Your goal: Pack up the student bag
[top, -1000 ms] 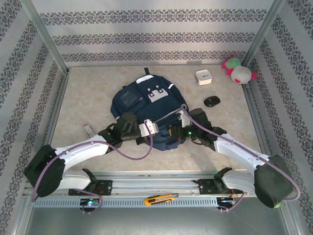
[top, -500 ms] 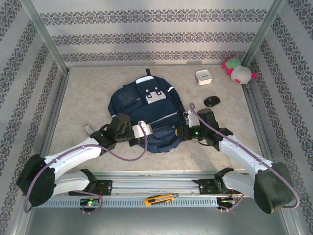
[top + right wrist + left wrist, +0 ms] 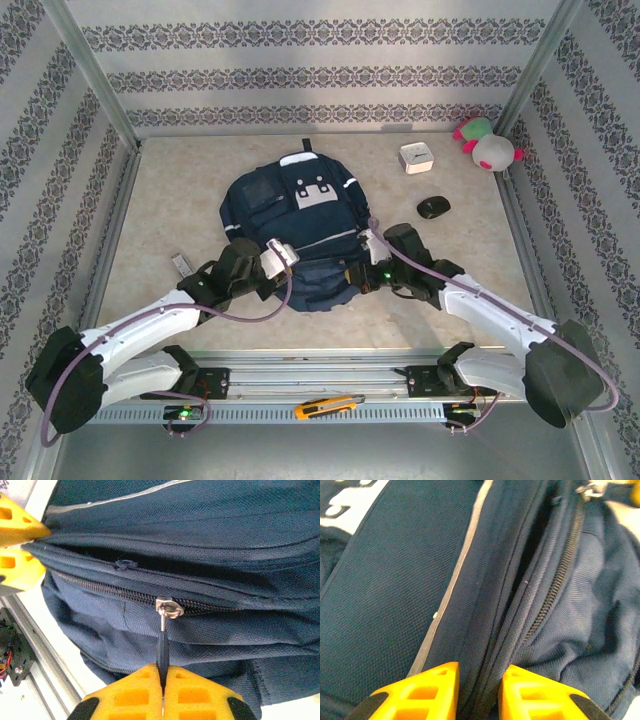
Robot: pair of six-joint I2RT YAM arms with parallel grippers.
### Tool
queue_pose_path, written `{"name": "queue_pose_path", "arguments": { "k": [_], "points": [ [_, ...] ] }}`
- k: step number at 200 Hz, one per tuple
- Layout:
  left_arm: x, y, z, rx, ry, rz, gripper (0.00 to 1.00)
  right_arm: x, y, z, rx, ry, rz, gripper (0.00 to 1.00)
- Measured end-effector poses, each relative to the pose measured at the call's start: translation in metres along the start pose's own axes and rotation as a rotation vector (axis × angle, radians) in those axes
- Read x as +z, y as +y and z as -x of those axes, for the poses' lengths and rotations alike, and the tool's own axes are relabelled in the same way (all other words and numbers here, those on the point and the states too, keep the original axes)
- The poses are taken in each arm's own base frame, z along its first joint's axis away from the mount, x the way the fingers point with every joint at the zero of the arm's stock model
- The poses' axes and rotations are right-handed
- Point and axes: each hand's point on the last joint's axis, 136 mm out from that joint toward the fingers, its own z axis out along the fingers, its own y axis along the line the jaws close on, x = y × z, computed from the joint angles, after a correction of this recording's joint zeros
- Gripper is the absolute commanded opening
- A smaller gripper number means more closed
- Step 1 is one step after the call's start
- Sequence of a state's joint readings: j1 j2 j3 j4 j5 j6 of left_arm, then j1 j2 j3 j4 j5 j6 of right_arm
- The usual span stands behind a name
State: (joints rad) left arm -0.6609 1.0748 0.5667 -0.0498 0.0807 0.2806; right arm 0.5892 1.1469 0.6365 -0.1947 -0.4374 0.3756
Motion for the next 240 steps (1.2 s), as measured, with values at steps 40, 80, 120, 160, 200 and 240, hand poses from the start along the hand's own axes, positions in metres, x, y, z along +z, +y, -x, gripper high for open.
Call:
{"name": "queue_pose_path", "arguments": {
  "k": [40,80,120,160,200,240],
  "points": [
    [-0.022,0.026,-0.012,-0.047,0.032,0.162,0.27,0.014,0.024,-0.004,-0.037,0.019,0.017,0.00],
    [-0.039,0.029,-0.020,-0.083,0.025,0.198,0.44,0.022,0.032,-0.006,-0.039,0.027,0.019,0.00],
    [-0.037,0.017,-0.006,-0.077,-0.002,0.112,0.63,0.026,0.034,0.000,-0.039,0.027,0.016,0.00],
    [-0.028,-0.001,0.022,-0.041,-0.041,-0.033,0.70,0.029,0.035,0.003,-0.038,0.033,0.023,0.00],
    [-0.015,-0.027,0.024,0.037,-0.037,-0.173,0.71,0.034,0.037,0.002,-0.034,0.057,0.041,0.00],
    [-0.006,-0.040,0.028,0.092,-0.045,-0.251,0.71,0.034,0.039,0.001,-0.035,0.065,0.055,0.00]
  ]
}}
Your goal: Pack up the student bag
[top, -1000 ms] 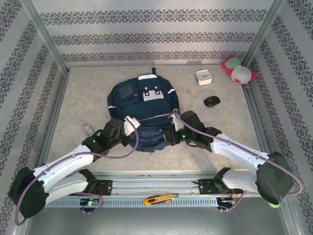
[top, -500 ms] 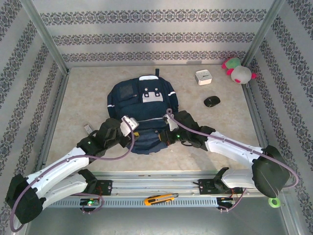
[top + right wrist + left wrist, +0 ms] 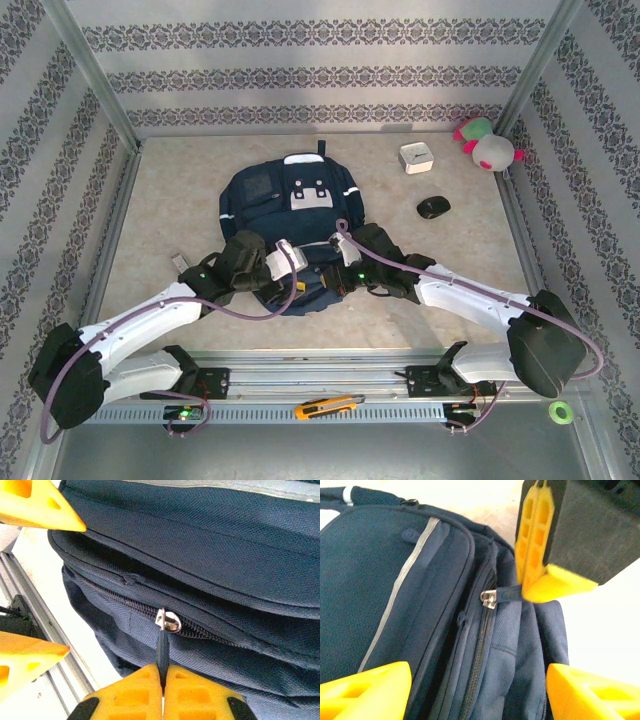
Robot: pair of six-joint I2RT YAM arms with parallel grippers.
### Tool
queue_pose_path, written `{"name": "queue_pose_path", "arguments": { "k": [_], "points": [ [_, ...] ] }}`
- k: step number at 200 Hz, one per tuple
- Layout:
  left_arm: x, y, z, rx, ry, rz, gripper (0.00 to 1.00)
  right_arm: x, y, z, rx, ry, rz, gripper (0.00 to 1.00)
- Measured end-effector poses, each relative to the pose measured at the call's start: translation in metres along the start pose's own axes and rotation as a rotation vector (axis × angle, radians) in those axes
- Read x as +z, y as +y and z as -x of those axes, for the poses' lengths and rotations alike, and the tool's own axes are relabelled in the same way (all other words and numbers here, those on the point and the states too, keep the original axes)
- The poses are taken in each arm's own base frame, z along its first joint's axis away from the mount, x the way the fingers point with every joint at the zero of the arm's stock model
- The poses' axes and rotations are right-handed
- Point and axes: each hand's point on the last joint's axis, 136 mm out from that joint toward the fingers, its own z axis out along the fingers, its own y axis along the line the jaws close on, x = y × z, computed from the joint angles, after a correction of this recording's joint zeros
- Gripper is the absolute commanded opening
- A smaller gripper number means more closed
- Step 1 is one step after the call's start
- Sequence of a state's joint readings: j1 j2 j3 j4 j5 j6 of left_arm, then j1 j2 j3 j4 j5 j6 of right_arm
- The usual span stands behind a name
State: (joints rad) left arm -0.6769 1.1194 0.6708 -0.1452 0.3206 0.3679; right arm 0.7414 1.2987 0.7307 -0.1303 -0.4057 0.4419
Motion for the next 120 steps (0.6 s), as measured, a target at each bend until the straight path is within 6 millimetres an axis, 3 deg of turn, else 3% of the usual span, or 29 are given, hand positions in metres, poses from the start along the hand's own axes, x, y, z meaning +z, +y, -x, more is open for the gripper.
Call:
{"name": "queue_pose_path", "arguments": {
  "k": [42,47,66,74,95,120],
  "points": [
    [0.020,0.007,0.009,0.051,0.000,0.016,0.67,-0.003,0.000,0.003,0.004,-0.009,0.009,0.00],
    [0.023,0.009,0.007,0.056,0.010,0.023,0.63,-0.004,0.000,0.004,0.003,-0.012,0.010,0.00],
    [0.032,0.017,0.000,0.088,0.052,0.055,0.28,-0.007,-0.002,0.007,0.009,-0.024,0.013,0.00],
    [0.034,0.020,-0.003,0.098,0.067,0.069,0.19,-0.009,-0.003,0.009,0.013,-0.030,0.012,0.00],
    [0.033,0.026,-0.006,0.139,0.083,0.099,0.09,-0.011,-0.010,0.013,0.028,-0.042,0.002,0.00],
    [0.028,0.027,-0.002,0.168,0.071,0.108,0.07,-0.015,-0.016,0.018,0.040,-0.058,-0.011,0.00]
  ]
}}
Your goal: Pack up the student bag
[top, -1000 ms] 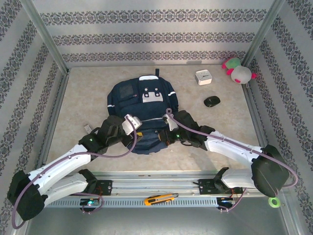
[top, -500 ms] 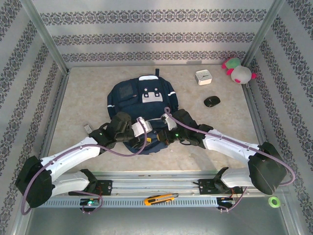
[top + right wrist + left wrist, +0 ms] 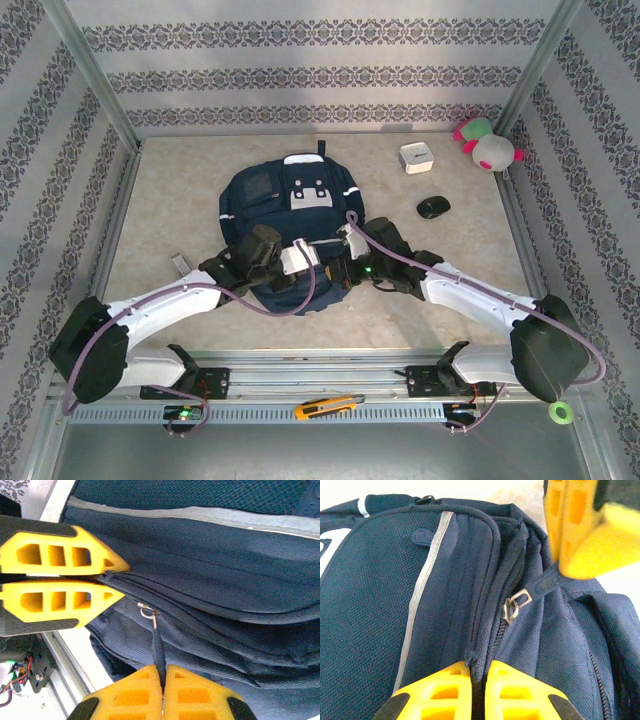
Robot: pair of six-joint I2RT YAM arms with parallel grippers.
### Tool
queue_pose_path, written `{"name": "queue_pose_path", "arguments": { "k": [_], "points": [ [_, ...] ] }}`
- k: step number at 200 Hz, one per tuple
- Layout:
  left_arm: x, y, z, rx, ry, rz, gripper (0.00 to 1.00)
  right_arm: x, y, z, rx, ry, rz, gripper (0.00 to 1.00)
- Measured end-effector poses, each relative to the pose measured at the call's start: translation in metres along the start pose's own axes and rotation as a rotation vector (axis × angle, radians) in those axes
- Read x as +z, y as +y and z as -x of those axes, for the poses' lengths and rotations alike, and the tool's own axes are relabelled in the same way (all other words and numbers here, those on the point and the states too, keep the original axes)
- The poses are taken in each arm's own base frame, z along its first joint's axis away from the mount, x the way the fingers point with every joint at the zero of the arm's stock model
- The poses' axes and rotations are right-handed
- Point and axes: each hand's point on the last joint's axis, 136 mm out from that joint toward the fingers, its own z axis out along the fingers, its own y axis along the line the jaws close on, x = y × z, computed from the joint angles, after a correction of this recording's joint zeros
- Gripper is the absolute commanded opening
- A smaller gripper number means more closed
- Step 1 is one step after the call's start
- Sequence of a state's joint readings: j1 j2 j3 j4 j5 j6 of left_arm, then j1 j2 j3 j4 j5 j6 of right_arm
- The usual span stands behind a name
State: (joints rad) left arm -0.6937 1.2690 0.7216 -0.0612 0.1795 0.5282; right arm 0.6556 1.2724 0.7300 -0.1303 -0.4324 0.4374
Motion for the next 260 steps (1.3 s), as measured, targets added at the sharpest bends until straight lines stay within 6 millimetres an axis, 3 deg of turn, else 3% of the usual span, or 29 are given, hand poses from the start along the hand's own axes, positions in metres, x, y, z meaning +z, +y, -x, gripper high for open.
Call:
{"name": "queue_pose_path", "arguments": {
  "k": [36,67,112,144,169,260],
  "points": [
    [-0.016,-0.001,0.000,0.002,-0.037,0.019,0.07,-0.007,-0.012,0.010,0.006,-0.030,-0.015,0.00],
    [-0.023,-0.003,-0.001,-0.014,-0.058,0.016,0.07,-0.012,-0.009,0.013,-0.019,-0.038,0.009,0.00],
    [-0.023,-0.005,0.000,-0.042,-0.069,-0.006,0.08,-0.008,0.003,0.005,-0.085,-0.011,0.046,0.00],
    [-0.022,-0.008,-0.001,-0.054,-0.067,-0.023,0.08,0.003,0.000,-0.002,-0.081,0.028,0.045,0.00],
    [-0.022,-0.008,-0.002,-0.065,-0.065,-0.025,0.08,0.006,0.000,-0.002,-0.076,0.041,0.046,0.11],
    [-0.023,-0.008,-0.002,-0.076,-0.068,-0.028,0.08,0.022,0.004,-0.009,-0.078,0.091,0.045,0.21]
  ]
}}
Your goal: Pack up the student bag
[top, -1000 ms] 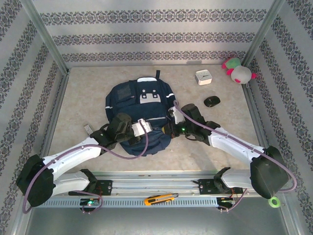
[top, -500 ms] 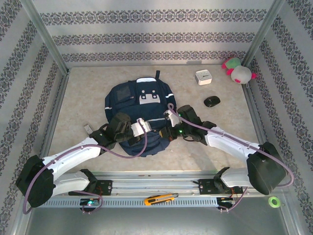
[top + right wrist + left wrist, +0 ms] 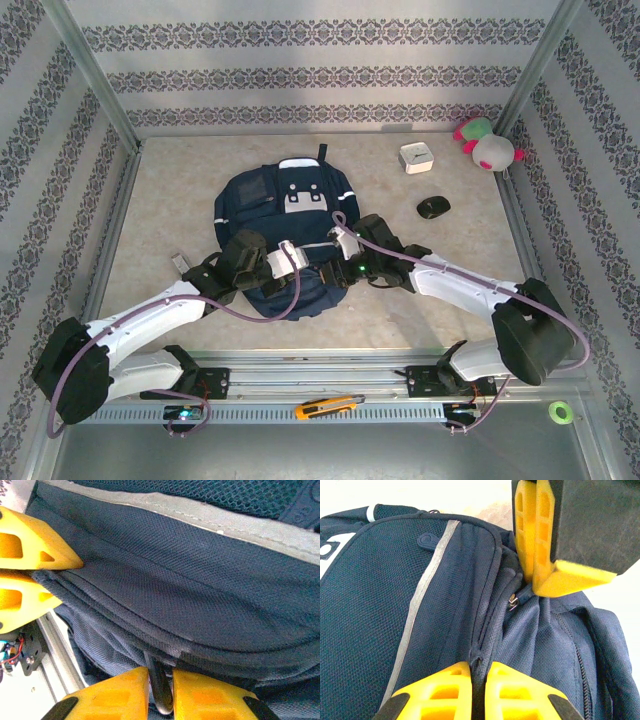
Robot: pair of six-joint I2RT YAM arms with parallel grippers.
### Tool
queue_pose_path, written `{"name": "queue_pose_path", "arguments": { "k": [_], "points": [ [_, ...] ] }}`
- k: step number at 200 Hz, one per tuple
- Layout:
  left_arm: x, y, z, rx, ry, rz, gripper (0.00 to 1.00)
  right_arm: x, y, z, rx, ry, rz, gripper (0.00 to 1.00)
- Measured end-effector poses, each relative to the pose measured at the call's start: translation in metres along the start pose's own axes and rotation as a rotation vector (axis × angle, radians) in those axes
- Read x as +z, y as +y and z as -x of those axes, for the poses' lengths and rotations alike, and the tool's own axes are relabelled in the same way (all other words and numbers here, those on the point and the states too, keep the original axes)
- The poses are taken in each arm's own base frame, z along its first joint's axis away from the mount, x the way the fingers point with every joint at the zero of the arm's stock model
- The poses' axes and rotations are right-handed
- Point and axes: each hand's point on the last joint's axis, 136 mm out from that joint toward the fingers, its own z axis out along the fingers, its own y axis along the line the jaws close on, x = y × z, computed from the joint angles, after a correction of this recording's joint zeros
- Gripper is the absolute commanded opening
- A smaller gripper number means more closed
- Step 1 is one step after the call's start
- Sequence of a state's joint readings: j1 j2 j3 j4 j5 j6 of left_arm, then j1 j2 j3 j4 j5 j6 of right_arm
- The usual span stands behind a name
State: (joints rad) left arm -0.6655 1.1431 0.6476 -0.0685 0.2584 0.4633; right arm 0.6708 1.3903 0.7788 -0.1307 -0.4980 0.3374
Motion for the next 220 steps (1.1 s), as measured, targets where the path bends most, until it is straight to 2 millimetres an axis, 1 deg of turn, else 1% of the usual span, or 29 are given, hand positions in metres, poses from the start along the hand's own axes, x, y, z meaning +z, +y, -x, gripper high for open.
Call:
{"name": "queue_pose_path", "arguments": {
  "k": [47,52,61,67,96,111,131,154,168,186,195,202,211,213,215,220],
  "points": [
    [-0.002,0.001,0.002,0.000,-0.007,0.004,0.08,0.007,0.000,0.001,0.003,0.018,-0.011,0.23],
    [-0.002,0.001,0.002,0.000,-0.008,0.005,0.08,0.007,0.000,0.001,0.003,0.018,-0.013,0.20],
    [-0.003,0.000,0.001,0.000,-0.009,0.005,0.08,0.007,-0.001,0.001,0.007,0.018,-0.020,0.07],
    [-0.003,0.000,0.001,-0.001,-0.009,0.005,0.08,0.008,-0.001,0.001,0.002,0.018,-0.022,0.00],
    [-0.005,0.000,0.000,-0.002,-0.011,0.013,0.07,0.007,0.001,0.002,0.002,0.014,-0.026,0.00],
    [-0.007,0.002,0.002,0.000,-0.019,0.020,0.07,0.001,0.000,0.005,0.009,-0.005,-0.021,0.00],
    [-0.013,0.004,0.006,0.003,-0.039,0.034,0.07,-0.017,-0.004,0.012,0.031,-0.056,-0.001,0.00],
    [-0.022,0.005,0.009,0.006,-0.061,0.052,0.07,-0.039,-0.020,0.018,0.073,-0.112,-0.011,0.00],
    [-0.026,0.005,0.009,0.007,-0.063,0.060,0.08,-0.044,-0.027,0.020,0.089,-0.124,-0.020,0.00],
    [-0.029,0.004,0.006,0.004,-0.049,0.058,0.10,-0.045,-0.031,0.020,0.100,-0.125,-0.023,0.00],
    [-0.030,0.003,0.003,0.002,-0.040,0.055,0.15,-0.045,-0.033,0.020,0.104,-0.125,-0.028,0.00],
    [-0.030,0.002,0.002,0.000,-0.034,0.052,0.23,-0.044,-0.035,0.020,0.108,-0.122,-0.031,0.00],
    [-0.030,0.001,0.000,-0.011,-0.028,0.044,0.41,-0.043,-0.036,0.019,0.109,-0.120,-0.039,0.00],
    [-0.030,0.000,0.000,-0.006,-0.028,0.042,0.47,-0.043,-0.037,0.019,0.110,-0.120,-0.043,0.00],
    [-0.030,-0.001,0.000,-0.011,-0.027,0.038,0.50,-0.042,-0.037,0.019,0.110,-0.120,-0.045,0.00],
    [-0.030,-0.002,0.000,-0.017,-0.030,0.030,0.63,-0.042,-0.037,0.019,0.108,-0.119,-0.050,0.00]
  ]
}}
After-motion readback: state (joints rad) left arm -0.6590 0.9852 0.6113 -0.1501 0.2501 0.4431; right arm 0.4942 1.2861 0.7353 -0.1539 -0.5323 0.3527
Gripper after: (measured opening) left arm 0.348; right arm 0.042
